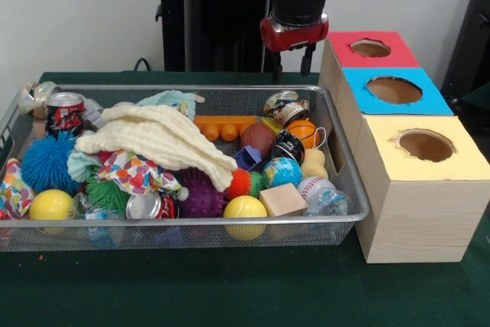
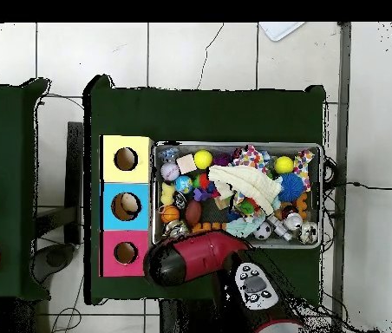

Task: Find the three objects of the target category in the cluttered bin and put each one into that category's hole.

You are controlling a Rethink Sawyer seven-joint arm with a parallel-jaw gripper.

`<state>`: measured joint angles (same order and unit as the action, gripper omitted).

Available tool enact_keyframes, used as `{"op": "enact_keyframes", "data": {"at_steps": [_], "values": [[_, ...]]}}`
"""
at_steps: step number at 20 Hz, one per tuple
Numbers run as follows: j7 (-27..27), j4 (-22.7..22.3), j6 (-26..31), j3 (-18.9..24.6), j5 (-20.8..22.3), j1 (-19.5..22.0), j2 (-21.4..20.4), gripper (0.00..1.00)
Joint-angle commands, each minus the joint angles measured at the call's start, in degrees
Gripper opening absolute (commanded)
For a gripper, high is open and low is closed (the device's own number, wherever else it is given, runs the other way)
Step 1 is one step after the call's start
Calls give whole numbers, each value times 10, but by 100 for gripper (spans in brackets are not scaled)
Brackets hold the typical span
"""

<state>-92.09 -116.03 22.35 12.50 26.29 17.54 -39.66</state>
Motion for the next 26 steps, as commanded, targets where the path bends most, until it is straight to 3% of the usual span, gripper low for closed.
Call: {"op": "enact_keyframes", "data": {"at_steps": [1,6,14,26], "values": [[-131,98,35,-37,-51,-26,28,100],[-131,128,24,-62,-67,-52,52,100],[-84,176,55,-68,-77,-52,73,100],[-69,211,94,-62,-92,-56,71,100]]}}
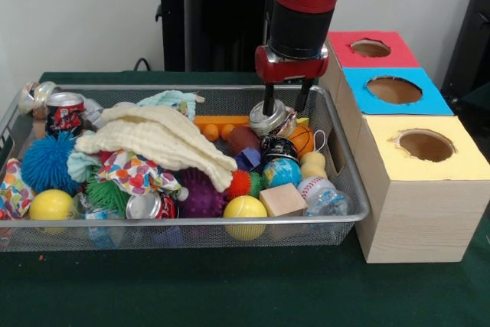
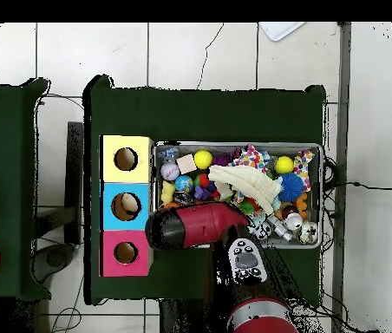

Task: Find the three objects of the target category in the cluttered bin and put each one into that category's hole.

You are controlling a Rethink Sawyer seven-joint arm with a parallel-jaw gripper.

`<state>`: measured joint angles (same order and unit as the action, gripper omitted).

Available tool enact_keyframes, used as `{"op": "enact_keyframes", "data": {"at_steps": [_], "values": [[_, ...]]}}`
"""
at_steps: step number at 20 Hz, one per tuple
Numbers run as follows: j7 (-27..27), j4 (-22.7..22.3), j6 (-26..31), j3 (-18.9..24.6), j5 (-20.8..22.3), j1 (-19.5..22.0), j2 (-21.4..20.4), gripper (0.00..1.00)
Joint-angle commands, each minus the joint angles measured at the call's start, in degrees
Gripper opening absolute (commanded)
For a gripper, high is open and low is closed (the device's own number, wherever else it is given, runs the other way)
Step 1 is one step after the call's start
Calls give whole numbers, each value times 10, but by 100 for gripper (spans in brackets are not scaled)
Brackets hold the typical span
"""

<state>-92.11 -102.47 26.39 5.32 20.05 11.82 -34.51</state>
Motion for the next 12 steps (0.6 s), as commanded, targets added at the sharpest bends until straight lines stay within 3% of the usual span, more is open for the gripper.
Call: {"op": "enact_keyframes", "data": {"at_steps": [1,12], "values": [[-68,77,56,10,-31,1,19,100],[-75,96,89,7,-50,-16,13,100]]}}
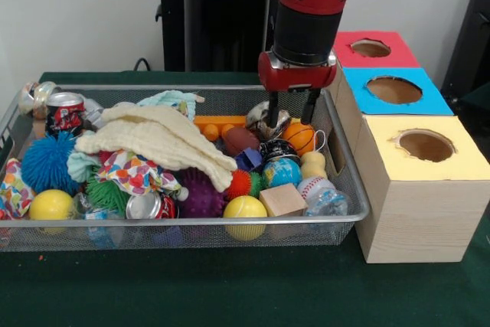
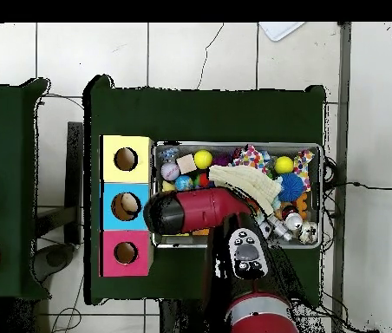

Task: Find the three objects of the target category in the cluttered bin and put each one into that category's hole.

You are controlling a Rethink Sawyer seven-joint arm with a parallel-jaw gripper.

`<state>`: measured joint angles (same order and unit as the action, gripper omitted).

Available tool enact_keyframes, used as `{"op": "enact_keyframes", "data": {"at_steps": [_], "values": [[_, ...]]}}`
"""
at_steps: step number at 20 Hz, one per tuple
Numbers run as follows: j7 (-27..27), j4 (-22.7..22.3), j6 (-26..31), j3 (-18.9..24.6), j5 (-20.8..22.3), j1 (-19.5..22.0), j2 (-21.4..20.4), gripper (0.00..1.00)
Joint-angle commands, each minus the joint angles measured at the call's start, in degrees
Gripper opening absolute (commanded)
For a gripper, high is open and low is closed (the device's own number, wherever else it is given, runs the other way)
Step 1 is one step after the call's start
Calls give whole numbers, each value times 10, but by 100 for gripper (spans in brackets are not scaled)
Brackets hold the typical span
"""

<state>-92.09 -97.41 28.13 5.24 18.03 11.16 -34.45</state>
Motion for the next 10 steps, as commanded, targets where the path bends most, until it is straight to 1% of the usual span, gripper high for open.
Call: {"op": "enact_keyframes", "data": {"at_steps": [1,5,10], "values": [[-76,43,71,7,-31,-10,11,100],[-80,44,81,3,-40,-17,5,100],[-86,49,80,-2,-48,-27,10,100]]}}
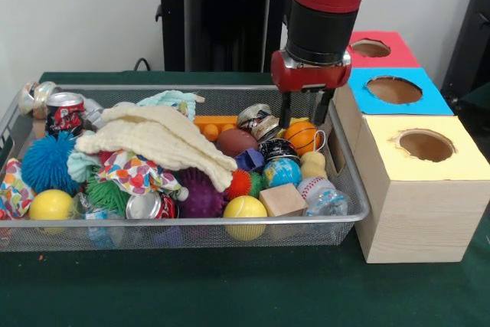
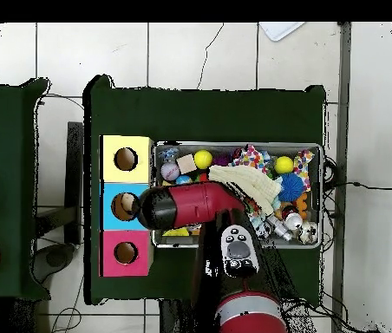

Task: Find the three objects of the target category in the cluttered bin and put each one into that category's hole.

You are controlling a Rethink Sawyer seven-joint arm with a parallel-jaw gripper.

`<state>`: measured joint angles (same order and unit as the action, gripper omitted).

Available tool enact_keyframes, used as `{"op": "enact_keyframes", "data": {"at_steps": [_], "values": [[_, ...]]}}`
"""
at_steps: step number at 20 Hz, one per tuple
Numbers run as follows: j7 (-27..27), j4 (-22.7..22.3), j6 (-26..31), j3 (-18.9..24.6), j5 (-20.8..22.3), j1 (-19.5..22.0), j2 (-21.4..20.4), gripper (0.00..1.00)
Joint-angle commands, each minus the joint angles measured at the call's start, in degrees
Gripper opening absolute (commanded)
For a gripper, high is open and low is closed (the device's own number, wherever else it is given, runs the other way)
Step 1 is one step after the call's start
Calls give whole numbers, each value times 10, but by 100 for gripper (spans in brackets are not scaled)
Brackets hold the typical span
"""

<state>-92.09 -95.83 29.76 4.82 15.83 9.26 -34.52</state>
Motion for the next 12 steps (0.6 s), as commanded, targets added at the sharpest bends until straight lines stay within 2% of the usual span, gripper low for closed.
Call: {"op": "enact_keyframes", "data": {"at_steps": [1,5,12], "values": [[-87,31,58,1,-27,-8,13,100],[-90,20,21,-2,-25,-5,31,100],[-104,6,-73,-6,-7,2,85,100]]}}
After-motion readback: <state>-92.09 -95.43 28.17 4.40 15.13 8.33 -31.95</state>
